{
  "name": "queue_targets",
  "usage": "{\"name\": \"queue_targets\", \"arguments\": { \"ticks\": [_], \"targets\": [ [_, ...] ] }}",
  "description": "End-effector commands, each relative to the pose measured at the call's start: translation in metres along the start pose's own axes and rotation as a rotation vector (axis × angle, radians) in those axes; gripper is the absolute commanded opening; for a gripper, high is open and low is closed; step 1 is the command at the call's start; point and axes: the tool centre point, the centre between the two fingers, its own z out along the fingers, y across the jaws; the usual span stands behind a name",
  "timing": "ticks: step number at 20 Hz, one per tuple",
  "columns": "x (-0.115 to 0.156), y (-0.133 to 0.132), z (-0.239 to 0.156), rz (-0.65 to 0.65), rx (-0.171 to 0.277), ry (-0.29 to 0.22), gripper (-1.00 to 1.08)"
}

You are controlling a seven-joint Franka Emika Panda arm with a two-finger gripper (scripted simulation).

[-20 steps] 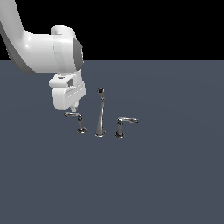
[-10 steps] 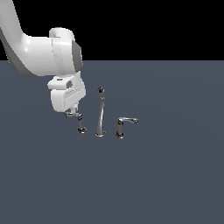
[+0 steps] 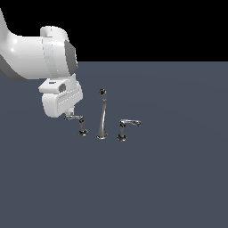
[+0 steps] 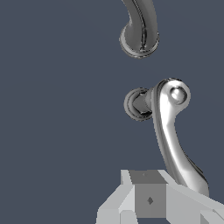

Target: Turn on the faucet by rotating a designated handle.

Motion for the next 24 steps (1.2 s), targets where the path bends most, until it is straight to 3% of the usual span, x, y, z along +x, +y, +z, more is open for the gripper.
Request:
{"name": "queue_targets", "arguments": {
  "ticks": [1,18,24],
  "targets": [
    [-0.002,0.001,0.0,-0.005,0.002,0.002,-1.0],
    [0.01,0.055,-0.001,-0.008,-0.008,0.002,-1.0],
    [0.019,0.059,0.0,-0.012,-0.006,0.001,-1.0]
  ]
}}
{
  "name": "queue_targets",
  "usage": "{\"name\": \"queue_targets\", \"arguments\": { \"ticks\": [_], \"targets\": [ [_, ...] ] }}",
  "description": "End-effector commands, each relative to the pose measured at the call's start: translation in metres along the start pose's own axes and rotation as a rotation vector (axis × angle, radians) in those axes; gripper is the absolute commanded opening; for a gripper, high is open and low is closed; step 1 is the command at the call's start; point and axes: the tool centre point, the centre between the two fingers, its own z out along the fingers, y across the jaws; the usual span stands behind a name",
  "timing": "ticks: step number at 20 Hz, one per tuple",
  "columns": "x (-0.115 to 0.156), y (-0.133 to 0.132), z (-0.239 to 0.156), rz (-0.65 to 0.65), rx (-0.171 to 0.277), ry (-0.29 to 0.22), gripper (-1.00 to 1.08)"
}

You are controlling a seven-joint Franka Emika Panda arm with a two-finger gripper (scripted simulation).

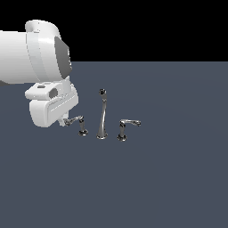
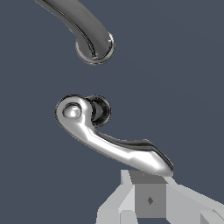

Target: Turn on the faucet by rotating a designated handle.

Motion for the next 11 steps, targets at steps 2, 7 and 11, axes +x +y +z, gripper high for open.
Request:
{"name": "queue_targets", "arguments": {
  "ticks": [2,7,11],
  "targets": [
    [0.016,0.005,0.0,0.009,-0.002,0.003,-1.0],
    [0.033,0.014,0.0,0.011,-0.004,0.004,-1.0],
    [0.044,0.02,-0.001,0.011,-0.005,0.004,-1.0]
  ]
}}
